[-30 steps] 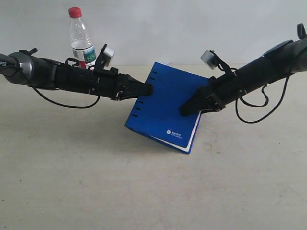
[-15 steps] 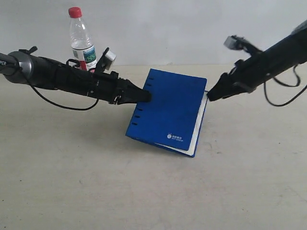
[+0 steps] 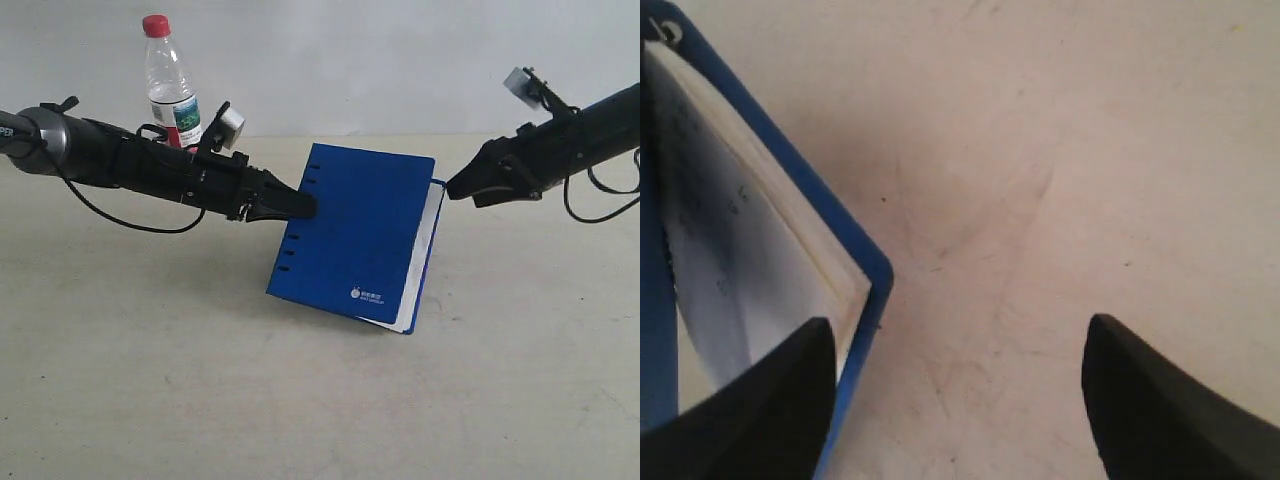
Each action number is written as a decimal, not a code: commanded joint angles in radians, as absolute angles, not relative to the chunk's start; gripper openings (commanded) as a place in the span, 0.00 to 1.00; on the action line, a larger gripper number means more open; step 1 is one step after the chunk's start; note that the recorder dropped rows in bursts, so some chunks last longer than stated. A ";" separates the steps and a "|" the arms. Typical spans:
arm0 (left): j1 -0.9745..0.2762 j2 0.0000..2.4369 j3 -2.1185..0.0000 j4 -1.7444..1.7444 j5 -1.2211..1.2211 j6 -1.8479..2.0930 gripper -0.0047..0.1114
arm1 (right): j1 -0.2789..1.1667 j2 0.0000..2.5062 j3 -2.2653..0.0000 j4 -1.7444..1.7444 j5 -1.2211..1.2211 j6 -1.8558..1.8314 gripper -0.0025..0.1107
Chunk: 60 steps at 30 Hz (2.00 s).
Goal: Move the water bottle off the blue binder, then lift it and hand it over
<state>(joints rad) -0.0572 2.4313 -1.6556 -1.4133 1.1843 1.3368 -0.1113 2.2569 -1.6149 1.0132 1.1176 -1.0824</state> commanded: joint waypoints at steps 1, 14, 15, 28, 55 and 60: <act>-0.063 2.419 -1.657 -1.395 1.207 1.353 0.08 | -0.106 2.301 -1.617 1.045 1.173 -1.100 0.54; -0.063 2.419 -1.657 -1.397 1.212 1.353 0.08 | -0.068 2.312 -1.617 1.089 1.221 -1.109 0.02; -0.063 2.419 -1.657 -1.397 1.219 1.353 0.08 | -0.056 2.312 -1.617 1.089 1.221 -1.109 0.02; -0.063 2.419 -1.657 -1.408 1.221 1.349 0.08 | 0.008 2.312 -1.617 1.066 1.144 -1.093 0.02; -0.063 2.419 -1.657 -1.458 1.221 1.386 0.08 | -0.177 2.295 -1.617 1.011 1.221 -1.194 0.50; -0.063 2.419 -1.657 -1.458 1.221 1.386 0.08 | -0.152 2.328 -1.617 1.118 1.221 -1.194 0.52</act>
